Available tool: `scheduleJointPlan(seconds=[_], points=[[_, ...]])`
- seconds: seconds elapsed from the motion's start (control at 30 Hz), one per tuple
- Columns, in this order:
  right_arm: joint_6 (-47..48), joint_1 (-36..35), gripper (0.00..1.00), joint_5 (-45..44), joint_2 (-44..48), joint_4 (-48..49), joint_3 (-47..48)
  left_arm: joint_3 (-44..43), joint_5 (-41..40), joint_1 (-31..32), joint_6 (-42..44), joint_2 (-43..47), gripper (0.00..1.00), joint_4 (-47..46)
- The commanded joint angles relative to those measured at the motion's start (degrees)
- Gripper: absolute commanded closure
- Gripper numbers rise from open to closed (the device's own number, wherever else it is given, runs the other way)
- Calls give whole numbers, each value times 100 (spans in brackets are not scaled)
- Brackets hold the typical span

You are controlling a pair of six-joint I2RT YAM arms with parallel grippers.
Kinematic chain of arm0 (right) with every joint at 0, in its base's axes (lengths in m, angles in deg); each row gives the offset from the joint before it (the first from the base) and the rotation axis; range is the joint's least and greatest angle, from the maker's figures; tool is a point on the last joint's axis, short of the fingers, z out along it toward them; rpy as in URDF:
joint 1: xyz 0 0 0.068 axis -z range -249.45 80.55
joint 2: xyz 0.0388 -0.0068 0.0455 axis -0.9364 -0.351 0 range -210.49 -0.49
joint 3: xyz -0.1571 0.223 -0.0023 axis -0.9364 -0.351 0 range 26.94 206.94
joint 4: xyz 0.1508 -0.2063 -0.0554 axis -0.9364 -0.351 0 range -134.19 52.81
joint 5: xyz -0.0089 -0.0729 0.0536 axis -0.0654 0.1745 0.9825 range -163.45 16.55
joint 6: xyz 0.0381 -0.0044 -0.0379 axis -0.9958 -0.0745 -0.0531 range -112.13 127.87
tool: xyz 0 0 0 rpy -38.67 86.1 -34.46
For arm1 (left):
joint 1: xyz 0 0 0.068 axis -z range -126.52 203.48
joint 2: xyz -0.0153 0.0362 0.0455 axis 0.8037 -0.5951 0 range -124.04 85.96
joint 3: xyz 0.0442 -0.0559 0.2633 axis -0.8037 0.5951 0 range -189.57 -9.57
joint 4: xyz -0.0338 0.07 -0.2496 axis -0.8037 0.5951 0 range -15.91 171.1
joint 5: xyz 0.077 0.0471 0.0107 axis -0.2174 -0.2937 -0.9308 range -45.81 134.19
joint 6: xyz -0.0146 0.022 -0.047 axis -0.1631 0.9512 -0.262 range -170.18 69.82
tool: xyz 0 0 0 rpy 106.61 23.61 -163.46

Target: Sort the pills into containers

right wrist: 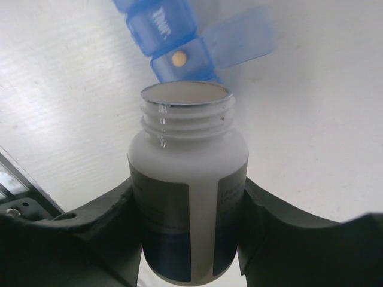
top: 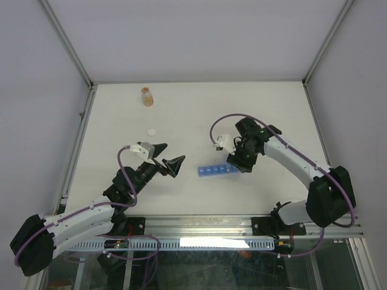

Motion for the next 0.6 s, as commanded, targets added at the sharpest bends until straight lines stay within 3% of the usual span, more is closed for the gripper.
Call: scheduleJointPlan(seconds=[0.0,0.17,0.3,0.47,0.57], points=[[-177,370,100,1190,926,202,1018,-14,107,-69,19,48,1,-197],[-854,1289,100,2149,1384,926,2965,21,102,-68,11,111,1,-215],[-2668,2375,100,3013,1397,2138,4665,-16,92,-66,-7,139,1,-151],[-4961,2949,100,3551,1570,3506,5021,-103,86,-74,-11,36,1,-93],[-6346,3036,100,4753,1619,4585,4749,-174,73,-77,-21,-40,1,-53]])
